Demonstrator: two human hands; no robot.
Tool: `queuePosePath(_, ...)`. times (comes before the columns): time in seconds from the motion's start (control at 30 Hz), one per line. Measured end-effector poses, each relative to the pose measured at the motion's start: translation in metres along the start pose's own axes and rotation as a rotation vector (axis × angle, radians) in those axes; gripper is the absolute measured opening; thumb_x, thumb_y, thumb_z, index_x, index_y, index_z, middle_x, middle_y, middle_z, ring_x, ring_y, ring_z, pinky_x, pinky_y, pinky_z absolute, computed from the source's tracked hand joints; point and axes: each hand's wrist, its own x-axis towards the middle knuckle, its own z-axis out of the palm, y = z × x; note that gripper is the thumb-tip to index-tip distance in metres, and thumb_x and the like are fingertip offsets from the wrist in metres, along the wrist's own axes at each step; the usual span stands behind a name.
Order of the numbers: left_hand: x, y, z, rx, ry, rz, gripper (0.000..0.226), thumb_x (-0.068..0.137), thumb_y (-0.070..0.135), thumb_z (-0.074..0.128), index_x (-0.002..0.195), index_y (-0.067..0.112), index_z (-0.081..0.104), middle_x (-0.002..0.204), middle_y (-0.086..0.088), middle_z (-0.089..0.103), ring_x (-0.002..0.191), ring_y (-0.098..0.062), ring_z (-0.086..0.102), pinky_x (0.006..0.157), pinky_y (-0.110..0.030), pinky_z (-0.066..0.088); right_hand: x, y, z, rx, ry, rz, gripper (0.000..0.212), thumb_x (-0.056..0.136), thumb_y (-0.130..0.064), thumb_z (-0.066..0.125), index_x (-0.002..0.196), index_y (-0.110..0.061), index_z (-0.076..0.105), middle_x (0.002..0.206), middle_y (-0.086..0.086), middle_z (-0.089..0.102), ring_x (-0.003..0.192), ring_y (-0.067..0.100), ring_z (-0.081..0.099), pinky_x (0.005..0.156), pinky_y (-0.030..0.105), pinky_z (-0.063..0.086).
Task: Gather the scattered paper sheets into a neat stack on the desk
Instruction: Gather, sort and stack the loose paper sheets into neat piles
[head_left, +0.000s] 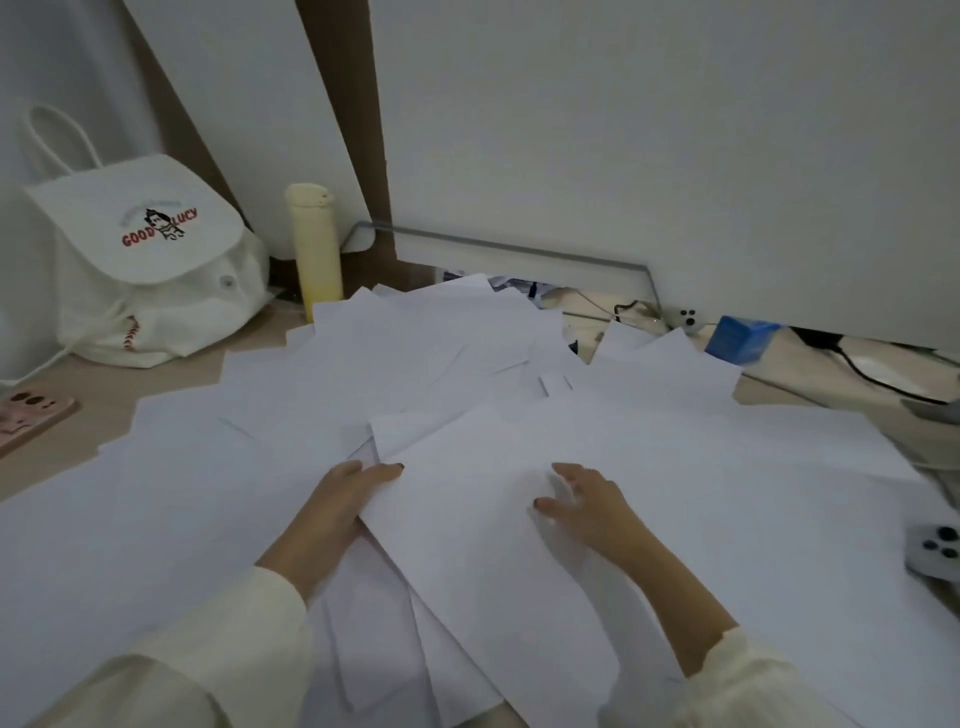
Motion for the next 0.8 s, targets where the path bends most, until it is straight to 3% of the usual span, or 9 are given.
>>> queuePosePath(0.07, -0.001, 0.0, 0.004, -0.144, -0.09, -0.036, 0.043, 0.082, 0.015, 0.067, 0.12, -0.001, 0.059, 0.117, -0.017, 0.066, 0.102, -0.03, 0.064, 0.087, -0.036, 0.05, 0.0, 0.015, -0.02, 0.15, 0.029, 0.037, 0.057, 0.088, -0.03, 0.061, 0.139, -0.017, 0.041, 0.143, 0.008, 0.043, 0.131, 0.024, 0.041, 0.106, 0.032, 0.031)
queuePosePath(0.13, -0.005, -0.003, 0.014, -0.098, -0.143, -0.03, 0.036, 0.082, 0.019, 0.066, 0.115, 0.004, 0.064, 0.113, -0.012, 0.07, 0.105, -0.028, 0.065, 0.092, -0.037, 0.049, -0.002, 0.037, -0.038, 0.158, 0.084, 0.078, 0.053, 0.089, -0.026, 0.06, 0.138, -0.015, 0.043, 0.142, 0.01, 0.044, 0.131, 0.024, 0.042, 0.105, 0.032, 0.031)
queuePosePath(0.2, -0.01, -0.006, 0.029, 0.05, -0.128, 0.011, 0.034, 0.08, 0.024, 0.07, 0.111, 0.009, 0.066, 0.105, -0.007, 0.073, 0.097, -0.024, 0.069, 0.08, -0.031, 0.053, -0.005, 0.057, -0.049, 0.121, 0.13, 0.139, 0.051, 0.09, -0.025, 0.06, 0.137, -0.014, 0.044, 0.143, 0.011, 0.044, 0.131, 0.026, 0.042, 0.105, 0.033, 0.032)
queuePosePath(0.27, -0.015, -0.009, 0.041, 0.175, -0.148, 0.036, 0.039, 0.073, 0.03, 0.077, 0.108, 0.014, 0.067, 0.098, -0.001, 0.075, 0.09, -0.019, 0.071, 0.077, -0.028, 0.053, -0.008, 0.071, -0.053, 0.051, 0.153, 0.185, 0.052, 0.089, -0.026, 0.06, 0.137, -0.013, 0.044, 0.144, 0.011, 0.042, 0.132, 0.027, 0.041, 0.106, 0.032, 0.03)
queuePosePath(0.37, -0.021, -0.011, 0.052, 0.235, -0.253, 0.034, 0.061, 0.057, 0.043, 0.081, 0.11, 0.018, 0.067, 0.104, 0.003, 0.074, 0.097, -0.017, 0.07, 0.094, -0.035, 0.05, -0.013, 0.08, -0.049, -0.027, 0.175, 0.206, 0.057, 0.087, -0.031, 0.061, 0.138, -0.014, 0.042, 0.147, 0.01, 0.036, 0.136, 0.027, 0.033, 0.11, 0.033, 0.025)
queuePosePath(0.53, -0.025, -0.026, 0.072, 0.255, -0.28, -0.007, 0.047, 0.076, 0.021, 0.074, 0.119, 0.009, 0.061, 0.116, -0.008, 0.068, 0.102, -0.021, 0.065, 0.082, -0.025, 0.055, -0.018, 0.063, -0.032, -0.108, 0.129, 0.115, 0.058, 0.09, -0.035, 0.055, 0.142, -0.018, 0.036, 0.151, 0.003, 0.027, 0.139, 0.025, 0.023, 0.111, 0.034, 0.023)
queuePosePath(0.63, -0.022, -0.024, 0.072, 0.279, -0.136, 0.039, 0.046, 0.083, 0.013, 0.068, 0.125, 0.002, 0.056, 0.119, -0.016, 0.064, 0.105, -0.03, 0.062, 0.095, -0.039, 0.048, -0.019, 0.055, -0.03, -0.022, 0.075, 0.035, 0.056, 0.091, -0.033, 0.056, 0.142, -0.019, 0.036, 0.149, 0.001, 0.033, 0.136, 0.02, 0.032, 0.107, 0.027, 0.027)
queuePosePath(0.7, -0.021, -0.012, 0.058, 0.233, -0.03, 0.081, 0.033, 0.09, 0.005, 0.058, 0.122, -0.004, 0.057, 0.104, -0.016, 0.068, 0.089, -0.027, 0.067, 0.085, -0.036, 0.053, -0.021, 0.057, -0.039, 0.116, 0.078, 0.039, 0.054, 0.091, -0.029, 0.058, 0.14, -0.018, 0.038, 0.146, 0.004, 0.038, 0.133, 0.019, 0.038, 0.101, 0.024, 0.03)
queuePosePath(0.8, -0.028, 0.01, 0.02, 0.135, 0.074, 0.147, 0.023, 0.09, 0.0, 0.053, 0.113, 0.0, 0.057, 0.07, -0.002, 0.072, 0.054, -0.011, 0.068, 0.051, -0.019, 0.055, -0.028, 0.074, -0.06, 0.151, 0.198, 0.115, 0.053, 0.09, -0.026, 0.06, 0.138, -0.014, 0.042, 0.146, 0.009, 0.038, 0.133, 0.025, 0.038, 0.105, 0.03, 0.029)
